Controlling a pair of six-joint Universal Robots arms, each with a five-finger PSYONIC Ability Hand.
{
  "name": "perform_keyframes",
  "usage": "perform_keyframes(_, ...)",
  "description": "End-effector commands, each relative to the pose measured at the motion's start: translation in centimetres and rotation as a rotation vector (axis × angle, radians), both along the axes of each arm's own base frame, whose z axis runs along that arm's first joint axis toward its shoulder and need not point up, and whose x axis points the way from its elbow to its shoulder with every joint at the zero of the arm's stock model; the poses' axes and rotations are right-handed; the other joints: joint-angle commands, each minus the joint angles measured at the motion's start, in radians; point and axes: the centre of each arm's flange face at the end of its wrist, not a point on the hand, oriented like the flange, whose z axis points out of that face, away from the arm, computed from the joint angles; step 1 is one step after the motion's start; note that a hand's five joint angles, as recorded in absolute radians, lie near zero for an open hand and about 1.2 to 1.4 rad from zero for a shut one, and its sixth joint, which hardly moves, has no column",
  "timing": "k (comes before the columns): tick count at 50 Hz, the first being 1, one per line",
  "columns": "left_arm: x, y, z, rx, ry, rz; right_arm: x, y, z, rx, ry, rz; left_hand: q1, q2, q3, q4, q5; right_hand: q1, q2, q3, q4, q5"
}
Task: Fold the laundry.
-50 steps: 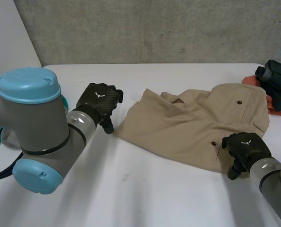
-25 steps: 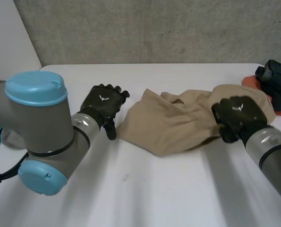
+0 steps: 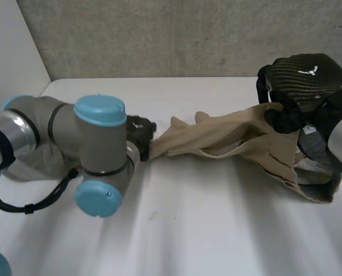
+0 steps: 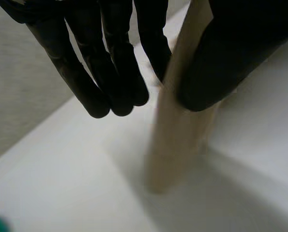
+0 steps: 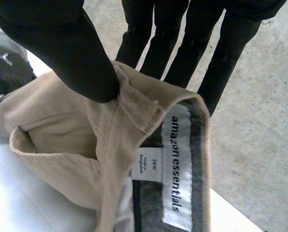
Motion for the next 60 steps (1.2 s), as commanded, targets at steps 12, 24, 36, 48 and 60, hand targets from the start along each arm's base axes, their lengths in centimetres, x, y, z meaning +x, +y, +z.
perform_keyframes(12, 7.9, 10.0, 26.1, -0.523, 0.376, -0.147, -3.2, -2.6, 3.8, -0.076, -0.054, -0.146, 0.222, 0.217, 0.227, 0.215, 0.246, 0.295, 0.226, 0.209, 0.203, 0.223)
perform_keyframes(24, 11.8, 13.1, 33.3, -0.709, 0.461, -0.07, -4.1, 1.0, 11.0, -0.249, -0.176, -0.128, 0.222, 0.217, 0.227, 0.215, 0.246, 0.295, 0.226, 0.209, 0.203, 0.223)
perform_keyframes(36, 12.9, 12.2, 35.1, -0.744, 0.446, -0.066, -3.5, 0.5, 13.7, -0.308, -0.229, -0.106, 0.222, 0.217, 0.227, 0.215, 0.246, 0.295, 0.226, 0.209, 0.203, 0.223)
perform_keyframes(48, 8.0, -1.0, 26.5, -0.574, 0.345, -0.05, 0.7, -9.1, 5.6, -0.203, -0.197, -0.167, 0.222, 0.217, 0.227, 0.215, 0.246, 0.295, 0.226, 0.209, 0.203, 0.223)
perform_keyframes(60, 3.3, -11.6, 17.2, -0.547, 0.242, 0.028, 6.9, -19.6, -3.5, -0.538, -0.145, -0.301, -0.522, -0.528, -0.517, -0.529, -0.499, -0.927, -0.996, -1.013, -1.019, -0.999)
